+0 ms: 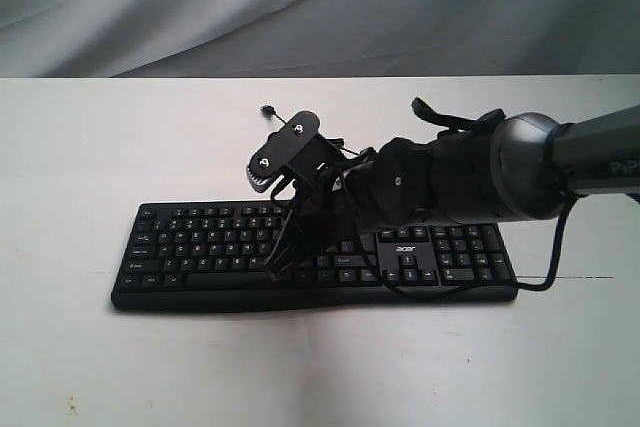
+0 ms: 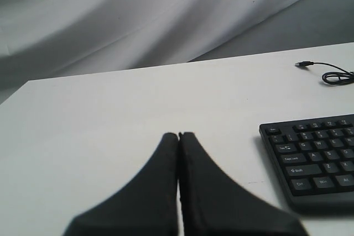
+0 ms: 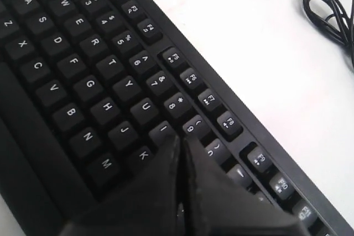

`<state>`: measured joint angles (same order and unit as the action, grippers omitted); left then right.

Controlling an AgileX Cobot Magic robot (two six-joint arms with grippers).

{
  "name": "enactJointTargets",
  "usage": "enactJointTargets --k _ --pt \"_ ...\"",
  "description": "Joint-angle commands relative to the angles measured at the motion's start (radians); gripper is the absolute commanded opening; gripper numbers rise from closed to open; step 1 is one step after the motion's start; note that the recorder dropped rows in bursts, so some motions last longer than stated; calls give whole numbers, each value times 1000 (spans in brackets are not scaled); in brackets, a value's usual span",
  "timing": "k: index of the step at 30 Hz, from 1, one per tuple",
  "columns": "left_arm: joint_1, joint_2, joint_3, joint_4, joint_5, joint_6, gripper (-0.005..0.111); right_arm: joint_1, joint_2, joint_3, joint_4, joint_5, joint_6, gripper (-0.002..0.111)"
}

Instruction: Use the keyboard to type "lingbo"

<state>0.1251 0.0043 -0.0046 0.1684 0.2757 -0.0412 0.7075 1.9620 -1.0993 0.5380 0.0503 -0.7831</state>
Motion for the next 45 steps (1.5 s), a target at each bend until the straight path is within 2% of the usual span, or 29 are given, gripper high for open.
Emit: enactJointTargets --k 1,16,45 --pt "-7 -4 5 -2 -10 -4 0 1 30 6 -42 -42 -5 0" --pt "-7 -4 5 -2 -10 -4 0 37 34 6 -58 -50 -3 0" --pt "-7 -4 5 -2 -10 -4 0 27 70 44 -83 -131 2 0"
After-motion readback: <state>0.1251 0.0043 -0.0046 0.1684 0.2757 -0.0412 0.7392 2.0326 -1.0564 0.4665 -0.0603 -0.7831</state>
